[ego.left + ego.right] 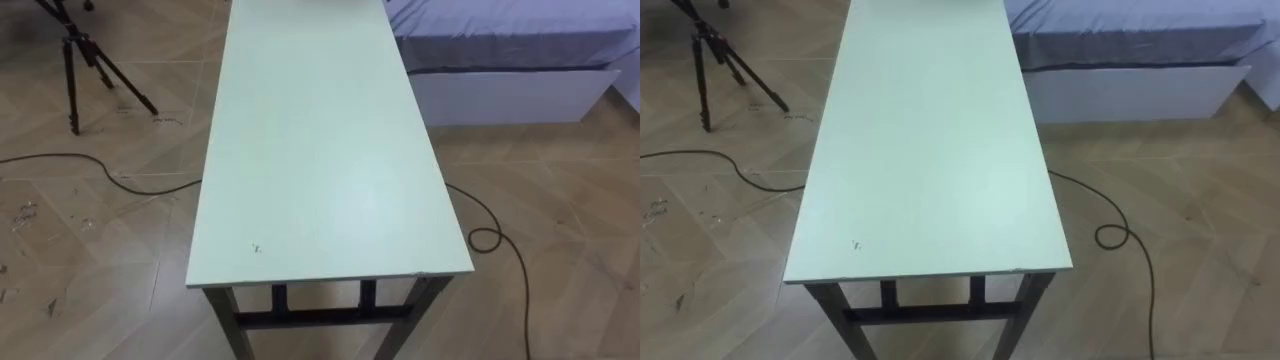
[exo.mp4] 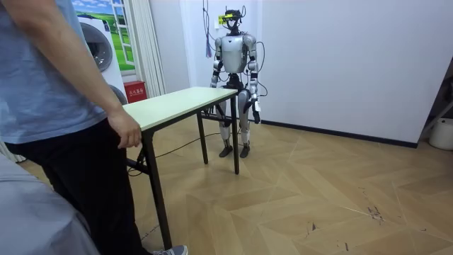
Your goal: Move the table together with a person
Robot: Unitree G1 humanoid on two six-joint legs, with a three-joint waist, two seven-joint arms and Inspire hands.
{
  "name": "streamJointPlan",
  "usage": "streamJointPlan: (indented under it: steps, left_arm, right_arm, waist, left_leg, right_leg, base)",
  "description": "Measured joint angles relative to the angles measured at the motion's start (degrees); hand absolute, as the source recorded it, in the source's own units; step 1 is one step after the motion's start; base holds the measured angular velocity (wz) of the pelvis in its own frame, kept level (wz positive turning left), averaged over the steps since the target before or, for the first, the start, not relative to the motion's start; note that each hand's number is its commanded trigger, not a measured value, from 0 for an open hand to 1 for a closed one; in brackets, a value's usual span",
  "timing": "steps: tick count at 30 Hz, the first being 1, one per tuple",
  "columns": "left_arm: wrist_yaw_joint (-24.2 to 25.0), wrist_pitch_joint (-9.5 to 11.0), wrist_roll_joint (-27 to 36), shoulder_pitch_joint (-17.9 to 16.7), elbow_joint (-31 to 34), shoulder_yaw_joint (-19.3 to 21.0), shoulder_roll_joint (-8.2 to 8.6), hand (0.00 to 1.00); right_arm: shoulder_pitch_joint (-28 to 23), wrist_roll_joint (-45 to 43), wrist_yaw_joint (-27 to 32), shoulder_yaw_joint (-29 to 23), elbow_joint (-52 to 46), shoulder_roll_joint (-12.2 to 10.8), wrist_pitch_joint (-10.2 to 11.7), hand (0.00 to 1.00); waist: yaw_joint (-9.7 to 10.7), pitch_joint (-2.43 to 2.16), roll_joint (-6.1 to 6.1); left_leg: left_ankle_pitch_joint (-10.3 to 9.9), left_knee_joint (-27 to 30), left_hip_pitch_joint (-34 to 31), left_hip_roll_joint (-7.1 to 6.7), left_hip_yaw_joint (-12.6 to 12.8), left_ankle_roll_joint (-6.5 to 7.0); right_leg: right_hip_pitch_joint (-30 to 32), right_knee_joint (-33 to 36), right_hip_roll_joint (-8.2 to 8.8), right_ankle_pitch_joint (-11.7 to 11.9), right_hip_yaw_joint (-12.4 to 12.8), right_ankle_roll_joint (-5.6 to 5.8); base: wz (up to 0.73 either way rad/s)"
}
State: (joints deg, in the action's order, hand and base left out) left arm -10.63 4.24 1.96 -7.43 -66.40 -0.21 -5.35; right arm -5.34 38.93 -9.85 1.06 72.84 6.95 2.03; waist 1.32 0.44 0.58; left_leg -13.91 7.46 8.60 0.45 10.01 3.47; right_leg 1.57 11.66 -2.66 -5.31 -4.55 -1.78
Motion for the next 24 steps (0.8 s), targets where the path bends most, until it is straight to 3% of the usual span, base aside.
streamJointPlan:
  steps: [7,11,19,24]
  left_arm:
    - [-1.4,0.0,1.2,0.0,0.0,0.0,0.05,0.0]
    - [-0.7,0.0,5.3,0.4,0.3,0.7,0.11,0.0]
    - [7.8,0.1,15.3,0.3,0.7,1.1,-0.16,0.0]
    - [14.8,-0.4,25.2,-1.1,4.3,0.6,-0.79,0.0]
  right_arm:
    - [-0.4,0.6,1.0,1.7,0.1,0.0,0.1,0.0]
    - [-0.2,4.0,-0.1,2.2,0.3,0.0,0.4,0.0]
    - [0.3,5.9,-6.1,2.2,-2.1,0.2,0.3,0.0]
    - [-1.6,6.8,-8.5,2.2,-11.8,0.1,0.2,0.0]
  waist:
    - [-0.2,-0.13,-0.07]
    - [-0.3,-0.22,-0.23]
    - [-0.8,-0.44,-0.91]
    - [-1.7,-0.32,-0.77]
  left_leg:
    - [0.0,0.1,0.1,0.16,0.7,-0.03]
    - [0.0,0.1,0.0,0.22,0.7,-0.07]
    - [-0.1,0.2,-0.9,0.34,0.5,-0.1]
    - [-0.1,0.3,-1.5,0.35,-0.3,-0.1]
  right_leg:
    - [0.0,-0.1,-0.21,0.1,0.2,-0.2]
    - [0.2,-0.1,-0.26,0.0,0.2,-0.32]
    - [0.6,-1.1,0.09,0.0,-0.3,-0.37]
    - [0.8,-1.2,0.14,0.0,-0.4,-0.36]
  base:
    - [-0.05]
    - [0.0]
    - [0.0]
    - [0.05]
